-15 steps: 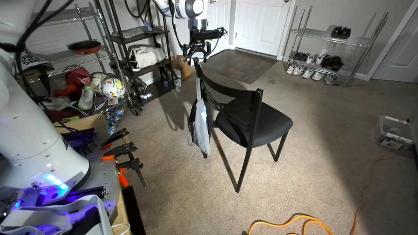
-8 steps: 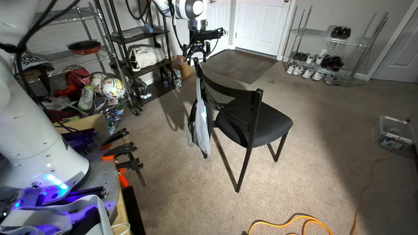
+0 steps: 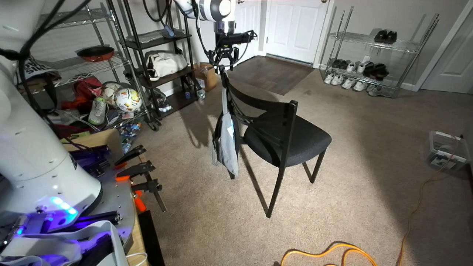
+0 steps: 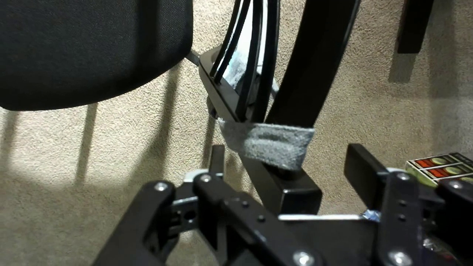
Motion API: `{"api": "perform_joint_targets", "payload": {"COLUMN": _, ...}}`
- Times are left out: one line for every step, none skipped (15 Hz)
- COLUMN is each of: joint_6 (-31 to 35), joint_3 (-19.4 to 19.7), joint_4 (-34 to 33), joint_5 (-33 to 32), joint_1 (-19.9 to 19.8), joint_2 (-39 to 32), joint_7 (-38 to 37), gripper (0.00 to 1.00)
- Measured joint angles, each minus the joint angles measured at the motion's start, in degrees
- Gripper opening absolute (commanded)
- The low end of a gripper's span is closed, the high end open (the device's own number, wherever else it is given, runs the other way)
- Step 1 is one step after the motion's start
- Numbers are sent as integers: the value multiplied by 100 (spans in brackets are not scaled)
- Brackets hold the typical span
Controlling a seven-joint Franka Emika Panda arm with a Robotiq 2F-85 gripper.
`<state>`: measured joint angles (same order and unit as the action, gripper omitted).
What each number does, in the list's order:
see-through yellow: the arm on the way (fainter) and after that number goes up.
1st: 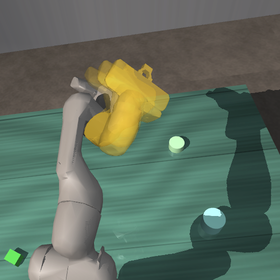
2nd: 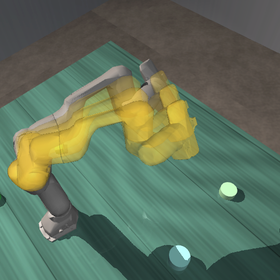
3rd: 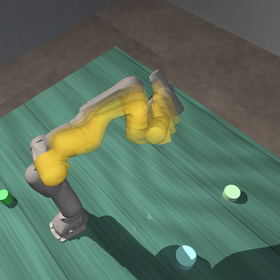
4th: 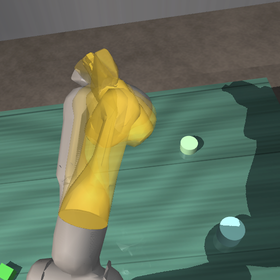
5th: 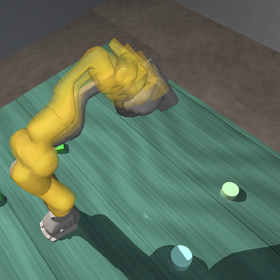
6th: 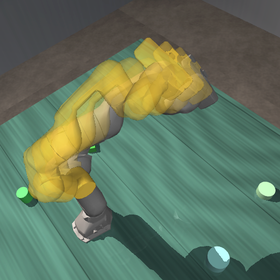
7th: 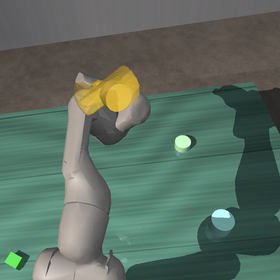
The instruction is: Move the grey bag to the right side of the chair
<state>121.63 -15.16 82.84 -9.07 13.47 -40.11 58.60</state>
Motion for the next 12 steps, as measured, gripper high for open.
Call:
{"api": "perform_joint_targets", "payload": {"joint_6": 0, "joint_3": 0, "joint_4": 0, "joint_5": 0, "joint_1": 0, "joint_2": 0, "joint_7": 0, "gripper": 47}}
{"api": "perform_joint_targets", "payload": {"joint_6": 0, "joint_3": 0, "joint_4": -1, "joint_5": 0, "joint_1": -1, "joint_2": 0, "joint_7": 0, "gripper": 39}}
{"api": "perform_joint_targets", "payload": {"joint_6": 4, "joint_3": 0, "joint_4": -2, "joint_5": 0, "joint_1": -1, "joint_2": 0, "joint_7": 0, "gripper": 34}}
{"api": "perform_joint_targets", "payload": {"joint_6": 12, "joint_3": 0, "joint_4": -3, "joint_5": 0, "joint_1": -1, "joint_2": 1, "joint_7": 0, "gripper": 26}}
{"api": "perform_joint_targets", "payload": {"joint_6": 27, "joint_3": 0, "joint_4": -3, "joint_5": 0, "joint_1": -1, "joint_2": 4, "joint_7": 0, "gripper": 20}}
{"api": "perform_joint_targets", "payload": {"joint_6": 38, "joint_3": -1, "joint_4": -2, "joint_5": 0, "joint_1": -2, "joint_2": 13, "joint_7": 0, "gripper": 13}}
{"api": "perform_joint_targets", "payload": {"joint_6": 30, "joint_3": -5, "joint_4": 10, "joint_5": 0, "joint_1": -2, "joint_2": 26, "joint_7": 0, "gripper": 8}}
{"api": "perform_joint_targets", "payload": {"joint_6": 25, "joint_3": -8, "joint_4": 35, "joint_5": 0, "joint_1": -3, "joint_2": 44, "joint_7": 0, "gripper": 8}}
{"api": "perform_joint_targets", "payload": {"joint_6": 42, "joint_3": -8, "joint_4": 57, "joint_5": 0, "joint_1": -6, "joint_2": 58, "joint_7": 0, "gripper": 8}}
{"api": "perform_joint_targets", "payload": {"joint_6": 67, "joint_3": -11, "joint_4": 79, "joint_5": 1, "joint_1": -14, "joint_2": 71, "joint_7": 0, "gripper": 8}}
{"api": "perform_joint_targets", "payload": {"joint_6": 116, "joint_3": -22, "joint_4": 120, "joint_5": 2, "joint_1": -30, "joint_2": 90, "joint_7": 0, "gripper": 8}}
{"api": "perform_joint_targets", "payload": {"joint_6": 187, "joint_3": -40, "joint_4": 191, "joint_5": 10, "joint_1": -55, "joint_2": 124, "joint_7": 0, "gripper": 8}}
